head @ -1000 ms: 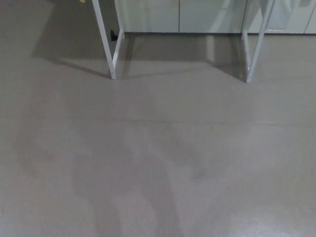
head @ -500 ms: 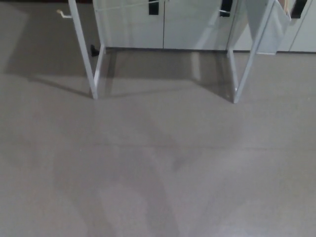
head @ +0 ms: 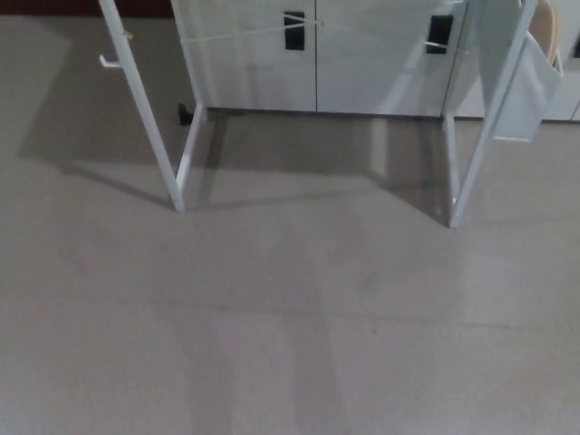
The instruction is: The robot walk towards a table in front and click the button on the base of the boilling pot using its left middle finger
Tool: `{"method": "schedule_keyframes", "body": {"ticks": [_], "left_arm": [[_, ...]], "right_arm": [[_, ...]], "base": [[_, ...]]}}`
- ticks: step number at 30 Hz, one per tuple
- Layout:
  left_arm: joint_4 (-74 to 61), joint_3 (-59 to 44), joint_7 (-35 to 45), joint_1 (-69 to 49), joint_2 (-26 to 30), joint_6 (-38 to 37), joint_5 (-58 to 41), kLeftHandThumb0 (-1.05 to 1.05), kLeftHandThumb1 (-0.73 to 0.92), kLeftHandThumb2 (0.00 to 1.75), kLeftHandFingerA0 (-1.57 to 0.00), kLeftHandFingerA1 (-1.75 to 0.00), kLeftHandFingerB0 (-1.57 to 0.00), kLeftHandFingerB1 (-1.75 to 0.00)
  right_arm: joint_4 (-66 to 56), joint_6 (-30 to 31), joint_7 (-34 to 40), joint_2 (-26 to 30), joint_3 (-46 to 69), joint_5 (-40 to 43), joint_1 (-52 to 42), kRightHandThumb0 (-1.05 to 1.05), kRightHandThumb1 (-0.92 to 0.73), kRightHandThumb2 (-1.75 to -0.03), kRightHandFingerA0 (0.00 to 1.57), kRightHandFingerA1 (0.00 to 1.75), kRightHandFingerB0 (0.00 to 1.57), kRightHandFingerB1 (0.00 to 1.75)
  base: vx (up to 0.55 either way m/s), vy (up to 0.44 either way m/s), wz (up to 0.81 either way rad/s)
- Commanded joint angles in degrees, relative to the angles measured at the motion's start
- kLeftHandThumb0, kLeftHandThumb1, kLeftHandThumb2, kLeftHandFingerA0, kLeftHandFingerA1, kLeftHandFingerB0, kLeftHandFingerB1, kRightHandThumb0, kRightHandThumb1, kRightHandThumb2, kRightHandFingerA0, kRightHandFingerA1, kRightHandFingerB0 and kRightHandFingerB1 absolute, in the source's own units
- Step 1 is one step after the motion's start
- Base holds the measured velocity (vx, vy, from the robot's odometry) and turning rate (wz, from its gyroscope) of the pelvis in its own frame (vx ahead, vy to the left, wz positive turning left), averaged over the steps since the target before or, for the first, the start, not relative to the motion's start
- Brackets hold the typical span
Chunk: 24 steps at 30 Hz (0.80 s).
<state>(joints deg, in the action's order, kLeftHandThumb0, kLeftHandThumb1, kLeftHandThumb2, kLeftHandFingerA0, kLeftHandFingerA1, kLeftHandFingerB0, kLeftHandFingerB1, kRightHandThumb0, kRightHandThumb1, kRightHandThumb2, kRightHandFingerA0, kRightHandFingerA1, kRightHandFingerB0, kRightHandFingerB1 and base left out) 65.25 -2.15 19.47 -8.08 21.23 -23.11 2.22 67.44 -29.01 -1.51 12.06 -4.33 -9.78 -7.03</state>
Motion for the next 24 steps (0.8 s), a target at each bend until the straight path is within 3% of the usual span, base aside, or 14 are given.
{"method": "schedule_keyframes", "body": {"ticks": [1, 4, 5, 7, 8, 9, 10, 11, 12, 13, 24], "left_arm": [[-0.32, -0.26, 0.15, 0.0, 1.1, -0.42, 0.22, -0.42, 0.42, 0.69, -0.65, -0.54, -0.49, -0.46], [-0.91, -0.44, 0.36, -0.23, 1.0, 0.14, -0.07, -0.41, 0.43, 0.69, -0.66, -0.54, -0.48, -0.46], [-0.83, -0.71, 0.92, -0.33, 0.92, -0.31, -0.46, -0.32, 0.5, 0.55, -0.72, -0.46, -0.52, -0.37], [-0.55, -0.62, 0.83, 0.07, 1.1, -0.49, -0.11, -0.33, 0.5, 0.55, -0.71, -0.46, -0.52, -0.37], [-1.02, 0.0, 0.01, 0.19, 1.32, -0.08, 0.77, -0.43, 0.43, 0.7, -0.65, -0.54, -0.46, -0.46], [-0.76, -0.07, 0.06, 0.42, 1.3, -0.14, 0.66, -0.42, 0.44, 0.7, -0.65, -0.54, -0.47, -0.46], [-0.71, -0.02, 0.0, 0.5, 1.31, -0.25, 0.66, -0.34, 0.5, 0.55, -0.72, -0.46, -0.52, -0.37], [-0.8, 0.1, -0.13, 0.49, 1.36, -0.32, 0.8, -0.34, 0.5, 0.55, -0.72, -0.46, -0.52, -0.37], [-0.81, -0.09, 0.1, 0.49, 1.3, -0.29, 0.49, -0.42, 0.44, 0.7, -0.67, -0.54, -0.48, -0.46], [-0.77, -0.09, 0.07, 0.52, 1.31, -0.24, 0.48, -0.35, 0.5, 0.56, -0.72, -0.46, -0.52, -0.37], [-1.17, -0.4, 0.58, 0.75, 1.35, 1.87, -0.15, -0.3, 0.53, 0.56, -0.68, -0.45, -0.53, -0.37]], "right_arm": [[0.39, -0.36, 0.56, 0.39, -0.65, -1.05, -0.12, -0.32, -0.56, -0.57, 0.59, 0.45, 0.4, 0.39], [0.47, -0.48, 0.57, 0.41, -0.78, -1.08, -0.08, -0.32, -0.56, -0.57, 0.6, 0.45, 0.41, 0.39], [0.49, -0.6, 0.59, 0.38, -0.87, -1.13, -0.13, -0.32, -0.56, -0.57, 0.6, 0.45, 0.41, 0.39], [0.44, -0.56, 0.9, 0.35, -1.12, -1.43, 0.09, -0.32, -0.57, -0.57, 0.61, 0.45, 0.42, 0.39], [0.39, -0.17, 1.54, 0.53, -1.67, -2.12, 0.31, -0.33, -0.57, -0.57, 0.6, 0.44, 0.42, 0.38], [0.23, 0.14, 1.82, 0.63, -2.01, -2.48, 0.45, -0.33, -0.57, -0.57, 0.6, 0.43, 0.42, 0.38], [0.21, 0.09, 2.07, 0.73, -2.33, -2.78, 0.54, -0.33, -0.57, -0.57, 0.61, 0.44, 0.42, 0.39], [0.25, -0.13, 2.26, 0.83, -2.58, -3.0, 0.58, -0.33, -0.57, -0.57, 0.61, 0.44, 0.42, 0.39], [0.28, -0.17, 2.31, 0.77, -2.62, -2.9, 0.61, -0.32, -0.57, -0.57, 0.61, 0.44, 0.43, 0.39], [0.32, -0.02, 2.38, 0.73, -2.68, -2.89, 0.65, -0.34, -0.57, -0.58, 0.61, 0.43, 0.43, 0.39], [0.6, 0.2, 2.35, 0.72, -3.45, -3.34, 0.91, -0.32, -0.57, -0.57, 0.59, 0.43, 0.44, 0.39]], "base": [[0.22, 0.003, -0.15], [0.27, 0.077, -0.09], [0.25, 0.111, -0.1], [0.34, 0.172, -0.02], [0.33, 0.179, -0.28], [0.33, 0.176, -0.01], [0.33, 0.138, 0.08], [0.34, 0.116, 0.1], [0.33, 0.106, 0.06], [0.32, 0.096, 0.05], [0.36, -0.056, 0.12]]}}
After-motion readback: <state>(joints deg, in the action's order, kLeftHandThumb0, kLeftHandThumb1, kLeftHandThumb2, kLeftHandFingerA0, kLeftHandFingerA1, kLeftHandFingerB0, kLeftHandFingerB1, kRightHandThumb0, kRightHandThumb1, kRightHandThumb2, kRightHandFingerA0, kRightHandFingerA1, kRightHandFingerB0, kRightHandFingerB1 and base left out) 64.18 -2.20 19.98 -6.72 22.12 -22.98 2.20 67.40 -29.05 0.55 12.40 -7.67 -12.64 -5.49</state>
